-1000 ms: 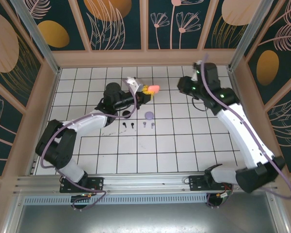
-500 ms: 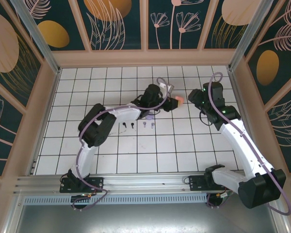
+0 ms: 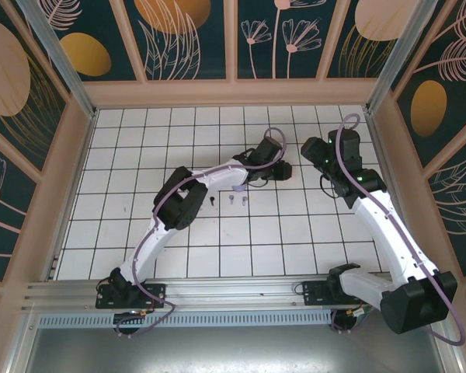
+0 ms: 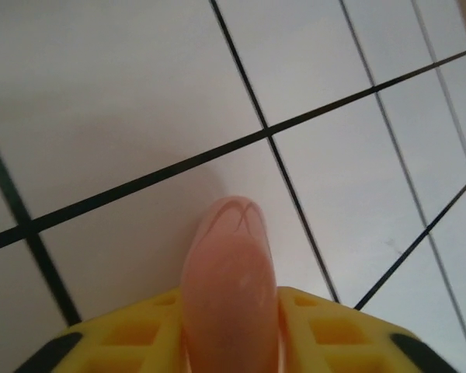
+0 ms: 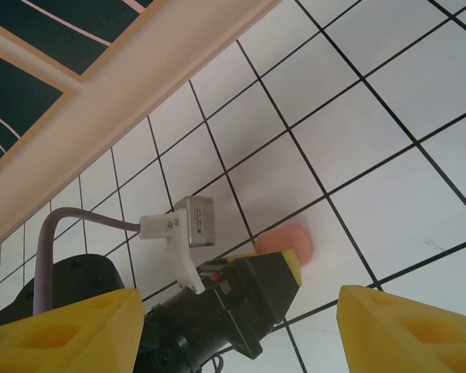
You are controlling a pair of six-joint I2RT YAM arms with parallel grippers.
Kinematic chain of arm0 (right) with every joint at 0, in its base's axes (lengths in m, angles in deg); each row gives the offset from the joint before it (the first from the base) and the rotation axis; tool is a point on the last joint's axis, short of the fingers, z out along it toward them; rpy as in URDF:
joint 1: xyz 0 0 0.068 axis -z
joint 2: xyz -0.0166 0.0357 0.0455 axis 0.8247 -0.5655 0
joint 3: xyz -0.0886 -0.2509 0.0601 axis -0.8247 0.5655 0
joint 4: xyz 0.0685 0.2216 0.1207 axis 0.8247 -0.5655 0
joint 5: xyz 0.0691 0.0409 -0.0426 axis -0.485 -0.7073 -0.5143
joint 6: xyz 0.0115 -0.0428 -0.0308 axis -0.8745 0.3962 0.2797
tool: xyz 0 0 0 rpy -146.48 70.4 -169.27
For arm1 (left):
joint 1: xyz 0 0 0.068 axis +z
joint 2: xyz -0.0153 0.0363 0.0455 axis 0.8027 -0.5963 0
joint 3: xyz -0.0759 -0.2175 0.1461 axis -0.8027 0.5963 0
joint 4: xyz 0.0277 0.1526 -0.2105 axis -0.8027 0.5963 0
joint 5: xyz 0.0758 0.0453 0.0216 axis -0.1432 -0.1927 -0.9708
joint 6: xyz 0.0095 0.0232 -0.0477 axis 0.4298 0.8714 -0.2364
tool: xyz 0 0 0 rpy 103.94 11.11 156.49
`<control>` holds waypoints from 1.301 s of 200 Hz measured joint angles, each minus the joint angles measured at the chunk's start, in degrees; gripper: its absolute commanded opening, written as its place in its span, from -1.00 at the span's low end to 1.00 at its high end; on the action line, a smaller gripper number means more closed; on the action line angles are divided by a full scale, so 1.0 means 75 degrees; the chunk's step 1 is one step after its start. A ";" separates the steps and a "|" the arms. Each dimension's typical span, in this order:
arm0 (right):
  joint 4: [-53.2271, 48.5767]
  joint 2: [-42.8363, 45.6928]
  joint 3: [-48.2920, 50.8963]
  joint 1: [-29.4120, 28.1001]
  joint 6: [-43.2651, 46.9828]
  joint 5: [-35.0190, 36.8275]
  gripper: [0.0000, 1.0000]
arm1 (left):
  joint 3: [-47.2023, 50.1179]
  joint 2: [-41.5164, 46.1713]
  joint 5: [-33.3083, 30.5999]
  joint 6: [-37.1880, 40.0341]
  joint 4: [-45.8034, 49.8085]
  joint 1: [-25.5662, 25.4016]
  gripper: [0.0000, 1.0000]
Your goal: Insert wireless bluetooth earbuds into charging case
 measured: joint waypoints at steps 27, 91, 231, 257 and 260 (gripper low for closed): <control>0.0052 -0.0038 -0.0006 0.0017 0.0012 -0.0055 0.42 | -0.0006 0.0000 -0.0297 0.0195 0.0460 0.0000 0.02; 0.0050 -0.0044 -0.0017 0.0026 0.0035 -0.0052 0.45 | 0.0513 0.0670 -0.1253 0.1032 0.0685 -0.0067 0.30; -0.0653 -0.4500 -0.2308 -0.2396 0.0166 -0.0201 0.46 | 0.5488 0.6773 -0.4266 0.2582 -0.1874 0.1247 0.97; -0.1064 -0.5744 -0.3267 -0.2736 -0.0012 -0.0189 0.47 | 0.6091 0.7000 -0.4768 0.2614 -0.2057 0.1408 0.98; -0.1119 -0.5887 -0.3378 -0.2757 -0.0052 -0.0192 0.47 | 0.6167 0.7035 -0.4811 0.2614 -0.2075 0.1445 0.98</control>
